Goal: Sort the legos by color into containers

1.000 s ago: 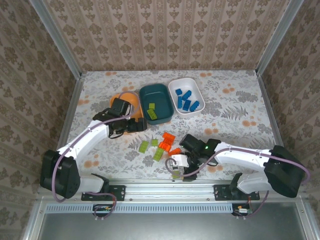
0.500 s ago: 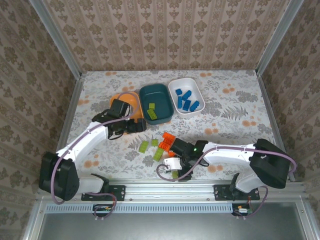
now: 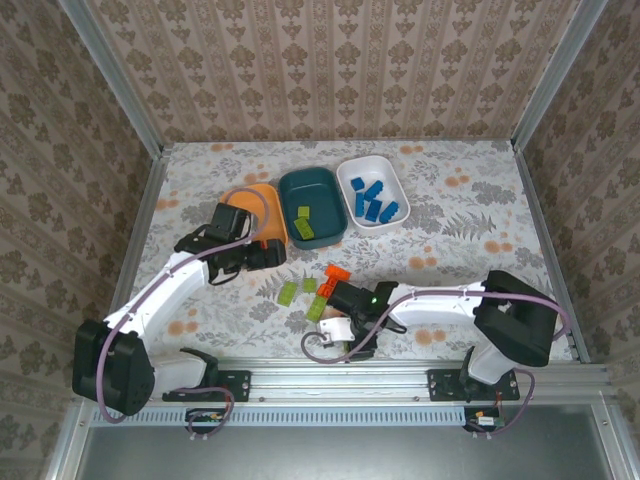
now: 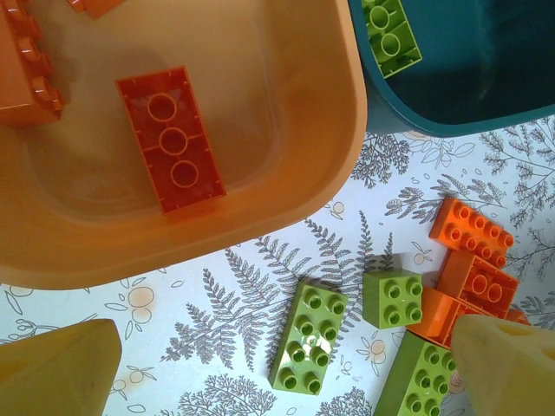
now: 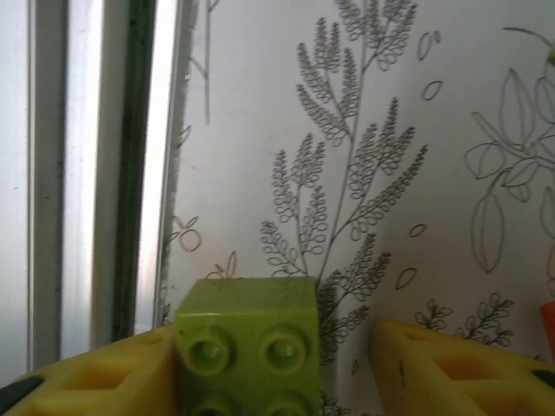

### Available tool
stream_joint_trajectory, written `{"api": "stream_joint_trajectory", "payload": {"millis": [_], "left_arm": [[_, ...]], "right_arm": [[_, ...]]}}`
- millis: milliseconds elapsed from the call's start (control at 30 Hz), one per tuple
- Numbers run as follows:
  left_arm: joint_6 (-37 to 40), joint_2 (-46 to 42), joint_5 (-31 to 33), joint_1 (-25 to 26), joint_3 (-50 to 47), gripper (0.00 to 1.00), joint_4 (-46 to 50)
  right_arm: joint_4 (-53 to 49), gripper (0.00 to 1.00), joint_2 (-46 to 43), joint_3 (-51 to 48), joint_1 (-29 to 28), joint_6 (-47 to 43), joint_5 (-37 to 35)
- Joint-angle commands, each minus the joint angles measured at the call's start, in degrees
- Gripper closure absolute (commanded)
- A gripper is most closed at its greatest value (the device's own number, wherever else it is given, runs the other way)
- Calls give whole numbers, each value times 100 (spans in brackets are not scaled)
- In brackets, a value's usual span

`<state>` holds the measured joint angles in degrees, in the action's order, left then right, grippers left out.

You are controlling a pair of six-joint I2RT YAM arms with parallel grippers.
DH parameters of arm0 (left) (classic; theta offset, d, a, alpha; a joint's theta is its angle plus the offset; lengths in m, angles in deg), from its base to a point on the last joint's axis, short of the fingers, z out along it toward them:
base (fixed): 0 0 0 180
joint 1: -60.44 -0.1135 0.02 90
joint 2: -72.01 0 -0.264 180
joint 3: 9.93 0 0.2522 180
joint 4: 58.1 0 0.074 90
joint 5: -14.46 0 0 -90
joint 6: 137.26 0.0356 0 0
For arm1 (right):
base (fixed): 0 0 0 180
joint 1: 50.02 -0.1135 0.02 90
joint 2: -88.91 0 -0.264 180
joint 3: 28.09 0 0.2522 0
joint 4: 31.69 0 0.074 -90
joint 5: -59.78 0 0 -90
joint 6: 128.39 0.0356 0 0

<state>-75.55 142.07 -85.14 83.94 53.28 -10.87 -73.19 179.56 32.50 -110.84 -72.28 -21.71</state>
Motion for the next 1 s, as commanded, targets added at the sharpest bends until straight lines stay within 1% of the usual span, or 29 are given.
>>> {"api": "stream_joint_trajectory", "payload": {"millis": [0, 133, 233, 267, 400, 500, 633, 700, 833, 967], "left_arm": [[58, -177, 37, -70, 18, 0, 140], [73, -203, 29, -158, 20, 0, 168], [79, -208, -2, -207, 11, 0, 143], [87, -195, -13, -225, 8, 0, 125], [99, -118, -74, -302, 45, 0, 72], [96, -90, -111, -377, 65, 0, 13], [69, -98, -169, -526, 108, 0, -64], [22, -118, -237, -628, 117, 0, -115], [-29, -151, -396, -824, 148, 0, -183], [15, -159, -452, -866, 170, 0, -153]], "right_arm": [[-239, 48, 184, 164, -19, 49, -147], [-265, 56, 212, 197, 62, 74, -190], [-258, 68, 113, 202, 203, 143, -166], [-239, 70, 58, 190, 253, 159, -157], [-140, 71, -271, 169, 515, 293, -77], [-50, 71, -602, 169, 894, 532, 118], [234, 71, -1219, 181, 1622, 1053, 564], [416, 71, -1378, 297, 2011, 1373, 828], [782, 72, -1133, 966, 2739, 2360, 1332], [820, 72, -215, 2010, 3141, 3377, 1621]]}}
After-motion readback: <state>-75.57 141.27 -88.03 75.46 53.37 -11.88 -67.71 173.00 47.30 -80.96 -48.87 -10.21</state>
